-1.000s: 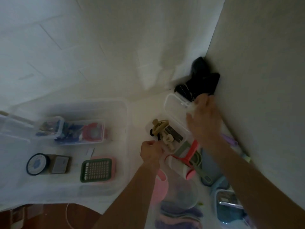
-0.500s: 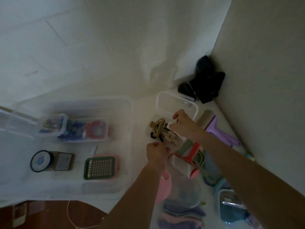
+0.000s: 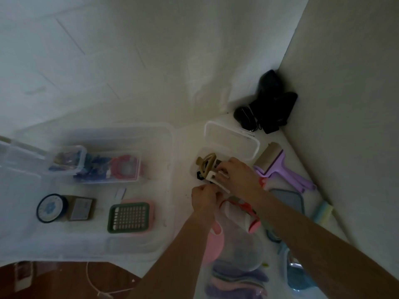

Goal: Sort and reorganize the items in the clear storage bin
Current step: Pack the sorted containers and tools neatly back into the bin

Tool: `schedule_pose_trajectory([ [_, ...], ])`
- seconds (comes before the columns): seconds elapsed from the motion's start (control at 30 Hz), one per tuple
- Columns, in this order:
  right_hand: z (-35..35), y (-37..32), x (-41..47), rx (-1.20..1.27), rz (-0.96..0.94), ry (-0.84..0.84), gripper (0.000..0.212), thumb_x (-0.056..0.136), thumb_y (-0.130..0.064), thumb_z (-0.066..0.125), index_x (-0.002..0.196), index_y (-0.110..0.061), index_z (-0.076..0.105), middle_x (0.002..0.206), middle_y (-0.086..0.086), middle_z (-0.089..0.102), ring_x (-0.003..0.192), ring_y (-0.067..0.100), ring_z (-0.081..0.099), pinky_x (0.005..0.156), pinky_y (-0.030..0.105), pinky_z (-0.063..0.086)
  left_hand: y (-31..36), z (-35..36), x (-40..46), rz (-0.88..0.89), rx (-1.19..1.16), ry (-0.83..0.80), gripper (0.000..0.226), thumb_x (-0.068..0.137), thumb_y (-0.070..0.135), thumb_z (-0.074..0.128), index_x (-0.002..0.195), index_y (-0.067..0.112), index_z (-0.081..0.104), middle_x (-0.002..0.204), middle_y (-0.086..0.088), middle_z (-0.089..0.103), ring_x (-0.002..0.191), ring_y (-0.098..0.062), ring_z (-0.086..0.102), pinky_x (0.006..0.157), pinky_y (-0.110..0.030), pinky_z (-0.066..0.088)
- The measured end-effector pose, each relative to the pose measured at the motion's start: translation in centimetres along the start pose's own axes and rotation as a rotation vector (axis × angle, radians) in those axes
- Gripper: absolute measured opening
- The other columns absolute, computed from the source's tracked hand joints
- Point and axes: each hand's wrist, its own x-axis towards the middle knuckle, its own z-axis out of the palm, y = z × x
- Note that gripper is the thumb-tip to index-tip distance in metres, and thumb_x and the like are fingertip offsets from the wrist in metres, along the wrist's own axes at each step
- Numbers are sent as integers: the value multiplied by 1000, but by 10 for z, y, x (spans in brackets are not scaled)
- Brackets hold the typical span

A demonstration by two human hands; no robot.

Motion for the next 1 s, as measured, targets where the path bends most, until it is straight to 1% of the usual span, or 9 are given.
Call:
schedule_pose_trajectory([
  [0.1,-7,-2,-11,-17,12,141,33,87,-45,63,111,-22,62,105,0,60,96,21,58,76,33,49,2,0,-2,-15,-33,-19,10,82,9,62,83,3,71,87,-18,72,76,-29,67,59,-28,52],
  [0.2,-39,-6,-26,-6,18,516,16,90,-34,62,94,-19,67,95,-3,62,85,14,59,67,20,45,4,1,-8,-9,-67,-62,15,81,12,69,87,-2,71,84,-15,73,69,-23,67,52,-24,55],
  [0.3,-61,5,-25,5,36,747,29,90,-27,66,116,-13,65,117,8,58,103,23,54,80,23,40,3,3,-5,-29,-73,-64,18,80,14,71,88,-2,71,90,-18,74,78,-29,72,65,-31,61],
  [0.4,-67,15,-16,172,140,453,49,97,-41,55,140,-18,48,137,5,51,121,22,45,94,31,36,3,4,-4,-71,-97,-39,20,80,20,67,90,3,71,92,-19,74,84,-32,72,73,-38,62],
  [0.5,-54,7,-28,145,-48,374,28,98,-39,54,117,-21,64,111,-3,61,101,15,54,81,29,46,7,4,-10,-121,-240,-15,37,94,40,55,89,5,66,89,-21,71,81,-34,69,83,-48,59],
  [0.63,-11,11,-49,-59,-165,218,23,82,-48,60,89,-29,71,99,-3,60,85,22,57,67,34,54,7,2,-12,-182,-430,-64,82,96,70,20,90,4,67,87,-17,71,85,-31,67,84,-41,54],
  [0.73,-3,13,-45,-95,-119,132,15,71,-42,70,83,-33,71,103,0,56,88,27,55,70,38,52,7,-2,-13,-130,-420,-32,73,92,71,38,92,8,73,89,-18,75,87,-32,71,80,-41,57],
  [0.87,-10,8,-29,-140,-97,112,19,60,-39,75,77,-31,71,121,8,55,112,31,51,82,36,50,-9,1,5,53,-92,106,48,81,51,67,83,4,73,84,-20,74,76,-31,71,80,-49,59],
  [1.0,-8,12,-19,-174,-29,17,77,53,-47,82,118,-12,60,122,11,57,113,31,54,81,40,54,-25,-1,19,110,-41,133,51,66,59,69,64,8,72,67,-13,72,69,-30,70,77,-55,59],
])
